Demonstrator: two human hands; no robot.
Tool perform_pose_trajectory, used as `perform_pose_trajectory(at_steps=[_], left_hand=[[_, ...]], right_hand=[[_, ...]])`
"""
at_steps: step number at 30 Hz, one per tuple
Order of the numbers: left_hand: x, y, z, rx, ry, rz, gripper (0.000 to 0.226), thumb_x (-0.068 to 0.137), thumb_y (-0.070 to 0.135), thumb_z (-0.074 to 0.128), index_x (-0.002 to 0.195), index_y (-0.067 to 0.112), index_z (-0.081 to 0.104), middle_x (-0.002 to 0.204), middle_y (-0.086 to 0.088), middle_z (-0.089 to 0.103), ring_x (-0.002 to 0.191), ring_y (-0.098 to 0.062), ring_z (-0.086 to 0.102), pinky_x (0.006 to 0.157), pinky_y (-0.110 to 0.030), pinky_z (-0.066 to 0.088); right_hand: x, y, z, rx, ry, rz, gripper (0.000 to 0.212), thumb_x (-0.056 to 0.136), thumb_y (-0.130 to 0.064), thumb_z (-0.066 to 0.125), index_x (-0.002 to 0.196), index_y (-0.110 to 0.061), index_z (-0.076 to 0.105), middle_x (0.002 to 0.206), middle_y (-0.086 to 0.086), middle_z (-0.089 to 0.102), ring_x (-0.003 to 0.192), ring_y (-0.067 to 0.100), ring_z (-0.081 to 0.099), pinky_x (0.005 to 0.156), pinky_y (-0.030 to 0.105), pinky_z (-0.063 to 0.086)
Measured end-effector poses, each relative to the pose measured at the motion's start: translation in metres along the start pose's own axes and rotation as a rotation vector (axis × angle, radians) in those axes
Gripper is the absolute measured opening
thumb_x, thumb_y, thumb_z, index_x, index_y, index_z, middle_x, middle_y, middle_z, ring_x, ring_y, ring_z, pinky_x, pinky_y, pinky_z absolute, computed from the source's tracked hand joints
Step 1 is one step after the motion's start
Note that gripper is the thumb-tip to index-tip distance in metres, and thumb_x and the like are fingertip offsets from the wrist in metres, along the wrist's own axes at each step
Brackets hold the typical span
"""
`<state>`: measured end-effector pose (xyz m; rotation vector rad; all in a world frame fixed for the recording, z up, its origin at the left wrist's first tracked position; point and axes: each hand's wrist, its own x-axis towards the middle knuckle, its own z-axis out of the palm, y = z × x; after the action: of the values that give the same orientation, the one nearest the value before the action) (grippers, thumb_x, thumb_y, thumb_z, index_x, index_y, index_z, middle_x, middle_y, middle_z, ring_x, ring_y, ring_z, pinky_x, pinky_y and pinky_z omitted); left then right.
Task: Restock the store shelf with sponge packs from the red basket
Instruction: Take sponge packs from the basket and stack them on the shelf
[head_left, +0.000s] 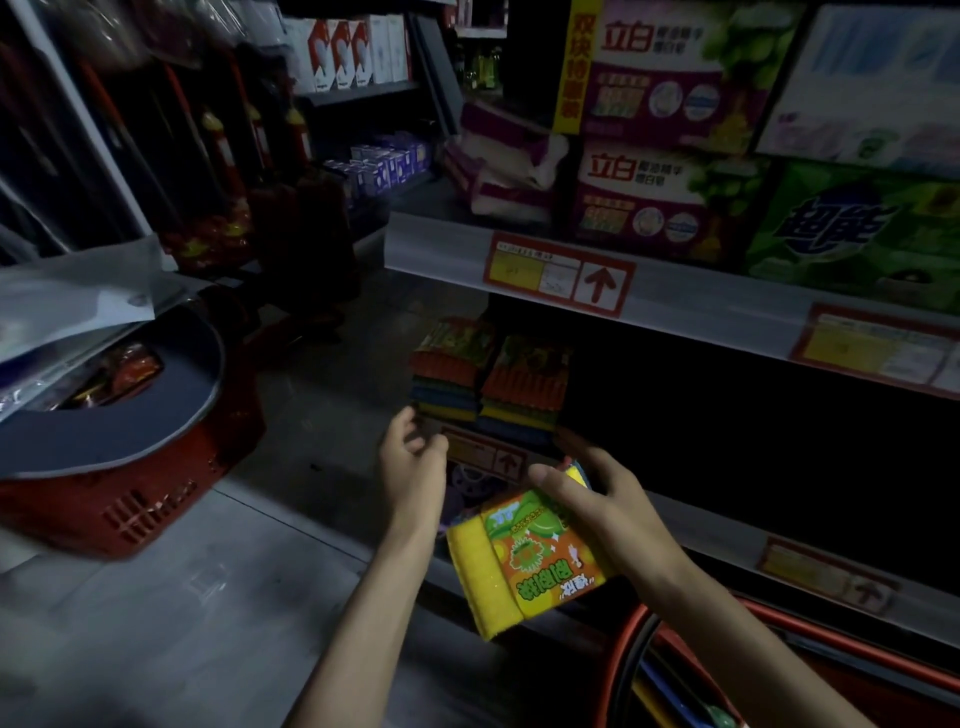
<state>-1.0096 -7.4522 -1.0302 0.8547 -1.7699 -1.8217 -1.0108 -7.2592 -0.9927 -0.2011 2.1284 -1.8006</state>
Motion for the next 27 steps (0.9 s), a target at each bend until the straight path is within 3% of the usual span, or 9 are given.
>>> perform_pose_trajectory(at_steps=[5, 8, 12, 15, 18, 20, 25, 27], left_hand=[[-0.001, 0.002, -0.001, 0.002, -0.026, -0.011, 0.056, 0.097, 0.0, 0.06, 0.15, 0.012, 0.048, 0.137, -0.011, 0.06, 0.113, -0.016, 0.058, 0.094, -0.028, 0.044], [-0.004, 0.002, -0.002, 0.021, -0.05, -0.009, 0.058, 0.097, 0.002, 0.062, 0.152, 0.014, 0.046, 0.143, -0.01, 0.057, 0.121, -0.019, 0.059, 0.097, -0.029, 0.045], [-0.016, 0.007, -0.006, 0.062, -0.099, 0.016, 0.054, 0.097, 0.004, 0.064, 0.148, 0.016, 0.05, 0.142, -0.008, 0.057, 0.116, -0.015, 0.057, 0.086, -0.022, 0.043], [-0.029, 0.013, -0.013, 0.123, -0.132, 0.028, 0.044, 0.097, 0.006, 0.065, 0.138, 0.016, 0.058, 0.134, -0.008, 0.06, 0.111, -0.015, 0.058, 0.08, -0.018, 0.044], [-0.049, 0.023, -0.02, 0.162, -0.223, 0.014, 0.033, 0.097, 0.009, 0.065, 0.129, 0.02, 0.063, 0.126, -0.005, 0.065, 0.108, -0.014, 0.062, 0.065, -0.012, 0.046], [-0.066, 0.031, -0.025, 0.199, -0.309, 0.016, 0.027, 0.098, 0.014, 0.066, 0.124, 0.023, 0.066, 0.122, -0.003, 0.069, 0.105, -0.011, 0.065, 0.068, -0.018, 0.046], [-0.124, 0.05, -0.03, 0.247, -0.496, 0.0, 0.014, 0.099, 0.032, 0.065, 0.111, 0.031, 0.071, 0.109, 0.001, 0.074, 0.102, -0.012, 0.069, 0.081, -0.024, 0.053], [-0.147, 0.055, -0.029, 0.222, -0.51, -0.07, 0.018, 0.098, 0.041, 0.063, 0.108, 0.029, 0.072, 0.103, -0.001, 0.076, 0.098, -0.015, 0.072, 0.075, -0.024, 0.055]], right_hand=[[-0.001, 0.002, -0.001, 0.001, -0.015, 0.01, 0.095, 0.068, -0.051, 0.079, 0.151, -0.022, 0.043, 0.113, 0.002, 0.073, 0.084, 0.015, 0.078, 0.065, 0.019, 0.058], [0.0, 0.005, -0.002, -0.029, -0.011, -0.013, 0.091, 0.074, -0.052, 0.083, 0.151, -0.023, 0.044, 0.116, -0.001, 0.071, 0.088, 0.013, 0.078, 0.074, 0.025, 0.062], [-0.005, 0.009, -0.002, -0.112, 0.039, -0.083, 0.1, 0.062, -0.068, 0.083, 0.148, -0.029, 0.049, 0.121, -0.006, 0.07, 0.099, 0.008, 0.075, 0.092, 0.038, 0.061], [-0.017, 0.01, -0.005, -0.137, 0.067, -0.138, 0.084, 0.068, -0.063, 0.083, 0.141, -0.034, 0.055, 0.125, -0.011, 0.067, 0.106, 0.005, 0.07, 0.096, 0.037, 0.059], [-0.033, 0.009, -0.012, -0.151, 0.076, -0.185, 0.071, 0.071, -0.063, 0.082, 0.134, -0.039, 0.059, 0.124, -0.014, 0.064, 0.107, 0.005, 0.069, 0.093, 0.035, 0.06], [-0.046, 0.006, -0.019, -0.124, 0.084, -0.187, 0.065, 0.069, -0.066, 0.081, 0.126, -0.041, 0.062, 0.121, -0.009, 0.065, 0.102, 0.008, 0.07, 0.088, 0.035, 0.061], [-0.085, -0.007, -0.049, 0.026, 0.114, -0.176, 0.05, 0.071, -0.047, 0.082, 0.117, -0.031, 0.069, 0.104, 0.001, 0.073, 0.087, 0.016, 0.076, 0.076, 0.033, 0.064], [-0.101, -0.009, -0.066, 0.062, 0.141, -0.196, 0.049, 0.071, -0.044, 0.082, 0.116, -0.028, 0.07, 0.104, 0.004, 0.074, 0.088, 0.02, 0.076, 0.075, 0.032, 0.063]])
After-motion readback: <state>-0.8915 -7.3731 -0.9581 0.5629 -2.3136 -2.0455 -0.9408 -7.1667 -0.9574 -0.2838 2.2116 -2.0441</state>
